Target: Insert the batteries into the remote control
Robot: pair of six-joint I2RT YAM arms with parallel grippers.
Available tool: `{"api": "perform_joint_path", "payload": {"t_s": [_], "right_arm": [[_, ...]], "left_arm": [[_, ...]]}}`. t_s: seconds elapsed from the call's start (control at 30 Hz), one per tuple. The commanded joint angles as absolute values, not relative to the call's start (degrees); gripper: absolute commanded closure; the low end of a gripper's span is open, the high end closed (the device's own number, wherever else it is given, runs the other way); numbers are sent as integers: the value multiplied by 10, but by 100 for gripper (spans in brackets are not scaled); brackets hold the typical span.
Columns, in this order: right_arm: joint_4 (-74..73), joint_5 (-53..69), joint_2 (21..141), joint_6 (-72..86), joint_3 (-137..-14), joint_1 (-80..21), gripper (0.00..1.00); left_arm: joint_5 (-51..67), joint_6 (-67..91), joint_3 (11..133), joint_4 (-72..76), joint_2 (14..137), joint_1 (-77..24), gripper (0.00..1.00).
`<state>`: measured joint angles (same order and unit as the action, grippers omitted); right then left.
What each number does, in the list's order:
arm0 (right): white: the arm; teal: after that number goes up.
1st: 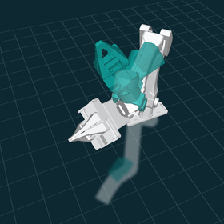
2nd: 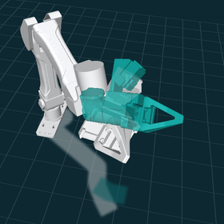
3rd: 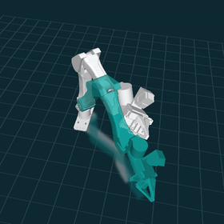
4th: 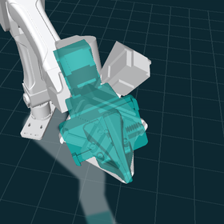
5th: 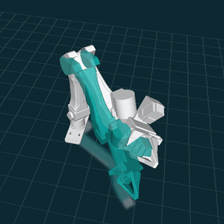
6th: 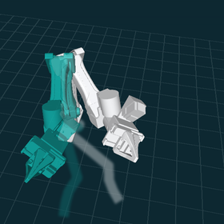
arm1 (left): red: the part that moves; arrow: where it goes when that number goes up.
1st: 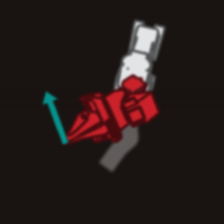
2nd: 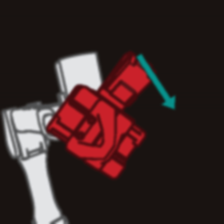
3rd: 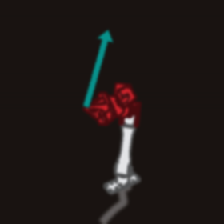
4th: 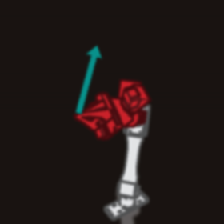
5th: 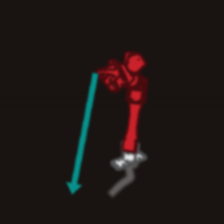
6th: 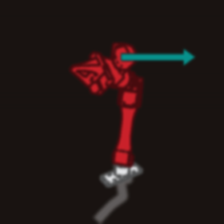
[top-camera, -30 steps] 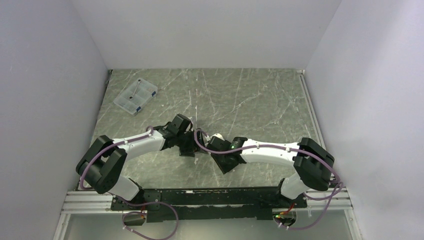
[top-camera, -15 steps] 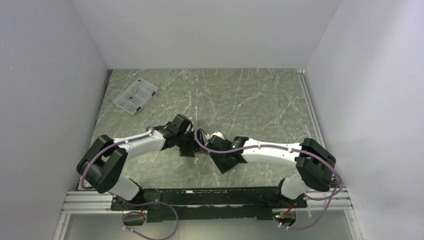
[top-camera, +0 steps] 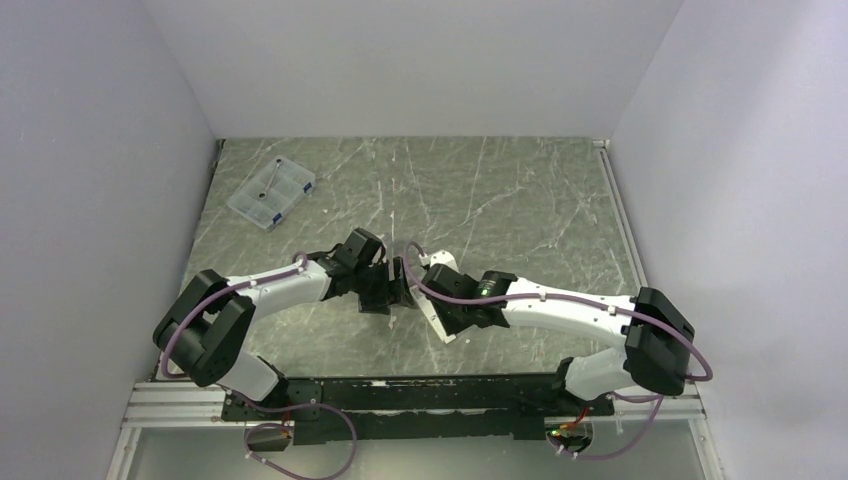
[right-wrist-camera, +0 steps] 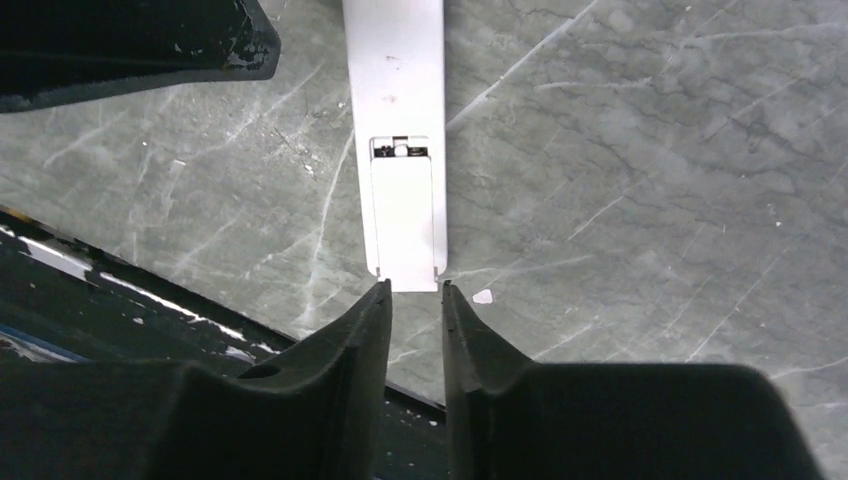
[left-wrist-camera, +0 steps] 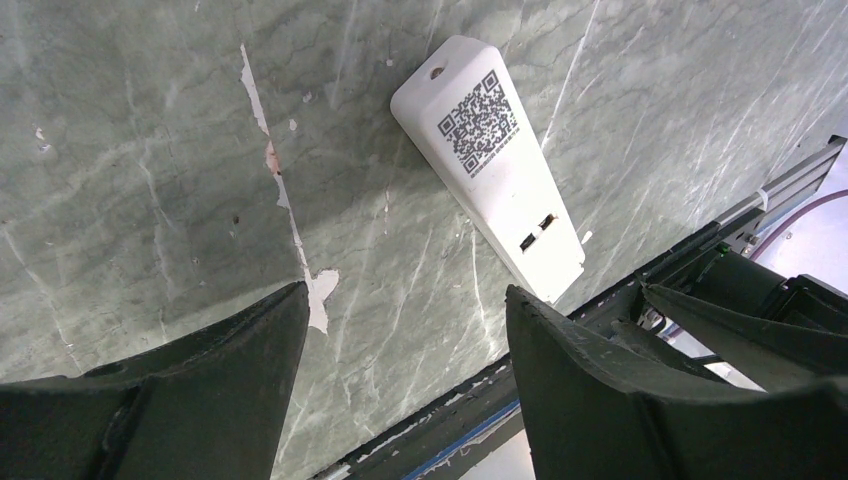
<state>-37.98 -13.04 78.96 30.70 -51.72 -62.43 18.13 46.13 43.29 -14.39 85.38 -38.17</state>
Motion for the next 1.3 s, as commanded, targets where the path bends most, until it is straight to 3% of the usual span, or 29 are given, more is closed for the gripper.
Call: {"api": "perform_joint_path", "payload": {"t_s": [0.0, 0.13, 0.33, 1.27], "right_arm": [[-351, -142, 777, 333, -519, -620, 77], [-341, -137, 798, 333, -521, -618, 91], [-328, -130, 829, 327, -526, -613, 100], [-293, -111, 897, 324, -512, -605, 100]], "left_arm": [[187, 450, 434, -132, 857, -381, 24], [189, 450, 433, -132, 855, -381, 25], [191, 448, 433, -136, 849, -381, 26], [188, 441, 436, -156, 836, -381, 27]]}}
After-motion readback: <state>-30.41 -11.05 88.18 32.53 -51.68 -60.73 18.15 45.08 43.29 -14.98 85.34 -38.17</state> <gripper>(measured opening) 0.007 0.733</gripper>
